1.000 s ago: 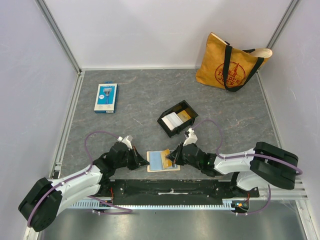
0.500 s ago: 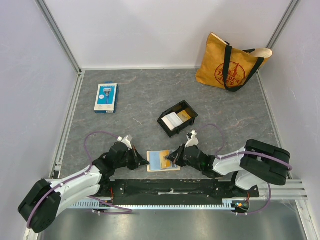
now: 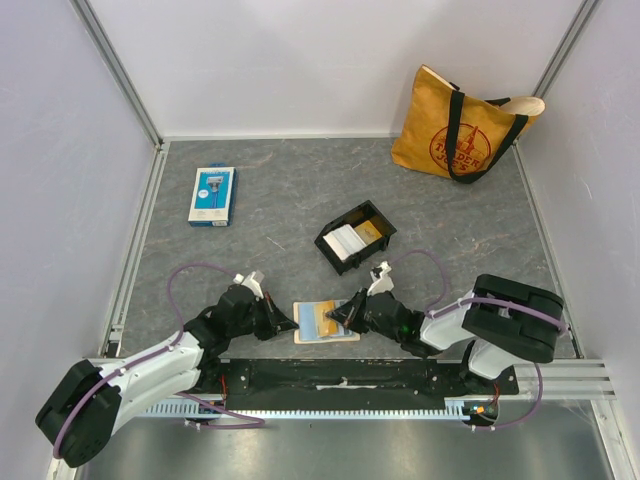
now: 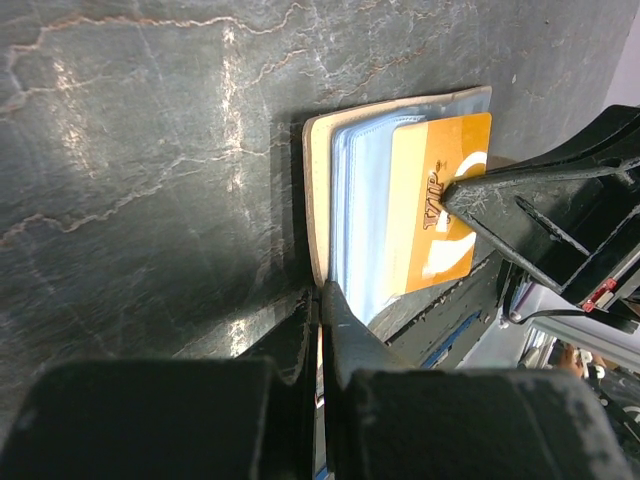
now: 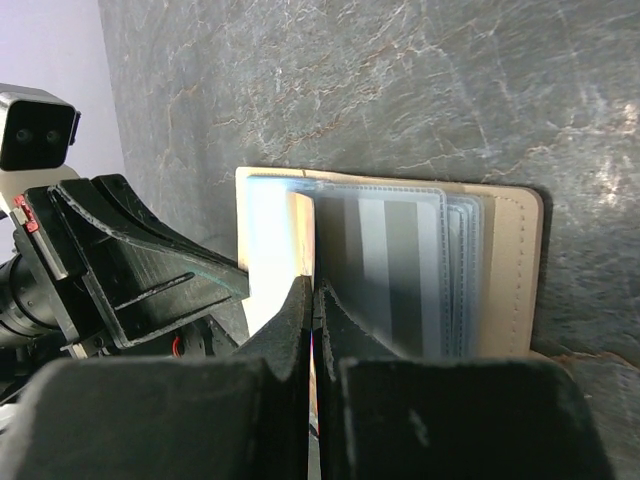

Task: Put the credit cards into the card holder
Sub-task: Insert the credit card into the card holder.

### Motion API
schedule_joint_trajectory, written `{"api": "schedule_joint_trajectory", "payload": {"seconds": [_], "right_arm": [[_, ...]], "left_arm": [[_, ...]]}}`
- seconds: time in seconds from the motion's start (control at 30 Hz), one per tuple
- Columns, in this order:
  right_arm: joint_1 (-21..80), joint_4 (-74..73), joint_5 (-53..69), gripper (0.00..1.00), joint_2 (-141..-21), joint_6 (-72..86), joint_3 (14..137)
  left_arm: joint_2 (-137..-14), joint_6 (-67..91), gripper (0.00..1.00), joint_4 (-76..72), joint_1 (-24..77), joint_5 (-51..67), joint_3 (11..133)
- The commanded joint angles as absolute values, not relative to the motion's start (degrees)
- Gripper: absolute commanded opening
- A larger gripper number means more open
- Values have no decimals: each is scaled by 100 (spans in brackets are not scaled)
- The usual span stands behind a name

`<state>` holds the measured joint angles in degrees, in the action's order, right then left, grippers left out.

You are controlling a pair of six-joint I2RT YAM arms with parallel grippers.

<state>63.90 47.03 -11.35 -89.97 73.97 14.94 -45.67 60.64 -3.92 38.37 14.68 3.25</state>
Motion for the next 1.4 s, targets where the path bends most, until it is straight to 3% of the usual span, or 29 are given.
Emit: {"api": "schedule_joint_trajectory", "payload": {"seconds": [0.0, 0.13, 0.27, 0.4, 0.5, 0.63, 0.93, 1.37], "right_arm": [[6486, 4281, -985, 0, -9210, 7409, 1696], [6583, 4061, -853, 0, -9343, 7383, 1951], [6583, 3194, -1150, 6, -8914, 7190, 2100], [6583, 1813, -1572, 21, -8473, 6664, 2565], [6592, 1197, -1775, 39, -8297, 6478, 2777], [6583, 1169, -1714, 54, -8244, 6329, 2812], [6653, 1029, -1380, 59, -8604, 6047, 3225], [6803, 1081, -1204, 54, -9027, 5783, 3814]], "left_arm": [[-4509, 6249, 2, -598, 3850, 1318, -123], [-4509, 6258, 2, -598, 3850, 1283, -105], [-4491, 6223, 2, -554, 3850, 1283, -70], [-4482, 6223, 2, -527, 3841, 1257, -70], [-4482, 6223, 2, -554, 3841, 1266, -70], [-4500, 6188, 2, -554, 3841, 1292, -44], [-4474, 6161, 2, -580, 3841, 1301, -79], [-4482, 6170, 2, -606, 3841, 1283, -79]]}}
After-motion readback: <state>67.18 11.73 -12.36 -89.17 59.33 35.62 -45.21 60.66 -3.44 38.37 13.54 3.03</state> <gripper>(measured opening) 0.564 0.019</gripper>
